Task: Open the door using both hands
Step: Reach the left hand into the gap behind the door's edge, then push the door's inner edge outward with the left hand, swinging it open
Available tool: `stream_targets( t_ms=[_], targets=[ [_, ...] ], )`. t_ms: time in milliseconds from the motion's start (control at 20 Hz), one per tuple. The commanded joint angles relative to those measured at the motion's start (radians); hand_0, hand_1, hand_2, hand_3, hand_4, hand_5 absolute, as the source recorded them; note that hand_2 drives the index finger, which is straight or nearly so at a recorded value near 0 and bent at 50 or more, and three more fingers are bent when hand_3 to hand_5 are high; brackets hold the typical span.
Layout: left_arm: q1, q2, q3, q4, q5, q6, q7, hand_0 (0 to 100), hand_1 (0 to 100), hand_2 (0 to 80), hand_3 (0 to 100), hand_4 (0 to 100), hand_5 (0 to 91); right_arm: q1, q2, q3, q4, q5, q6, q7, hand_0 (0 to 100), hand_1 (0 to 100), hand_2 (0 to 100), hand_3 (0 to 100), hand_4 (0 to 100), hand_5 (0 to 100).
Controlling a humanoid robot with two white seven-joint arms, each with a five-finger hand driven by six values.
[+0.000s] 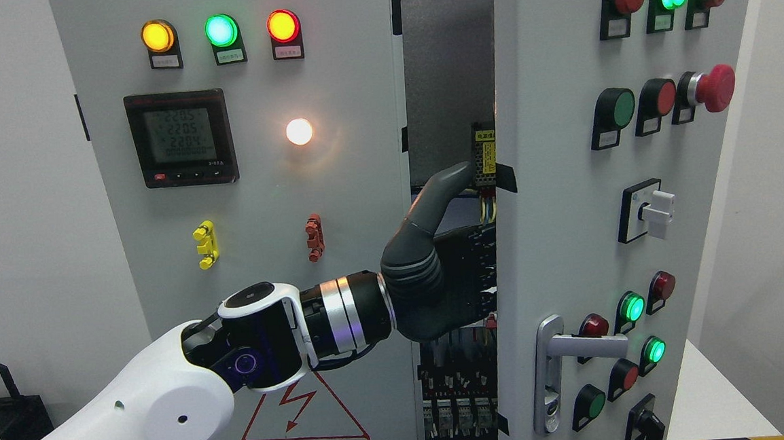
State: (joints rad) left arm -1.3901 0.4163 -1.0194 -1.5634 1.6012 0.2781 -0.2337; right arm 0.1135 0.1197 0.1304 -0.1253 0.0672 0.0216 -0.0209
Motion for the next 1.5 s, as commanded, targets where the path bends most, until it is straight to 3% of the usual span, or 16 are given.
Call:
stream_targets(
  t_ms=[0,501,1252,1452],
  targets=[
    [-0.029,-0.093,0.004,0.068,0.003,0.001,0.001,0,0,0.0,0,4,0.0,0.000,0.000,0.000,0.001,0.000,0.000,-0.001,0,0,0,0,0,0],
    [-0.023,-0.151,0.044,0.079,0.023,0.056,-0.001,0,0,0.0,0,4,0.0,0.000,0.000,0.000,0.001,0.000,0.000,-0.001,0,0,0,0,0,0],
    [-0.050,-0.252,0.047,0.079,0.016,0.062,0.001,0,0,0.0,0,4,0.0,0.000,0.000,0.000,-0.001,0.000,0.000,-0.001,0,0,0,0,0,0],
    [-0.049,-0.266,0.071,0.069,0.022,0.119,-0.001,0,0,0.0,0,4,0.0,0.000,0.000,0.000,-0.001,0.000,0.000,-0.001,0,0,0,0,0,0]
  ],
)
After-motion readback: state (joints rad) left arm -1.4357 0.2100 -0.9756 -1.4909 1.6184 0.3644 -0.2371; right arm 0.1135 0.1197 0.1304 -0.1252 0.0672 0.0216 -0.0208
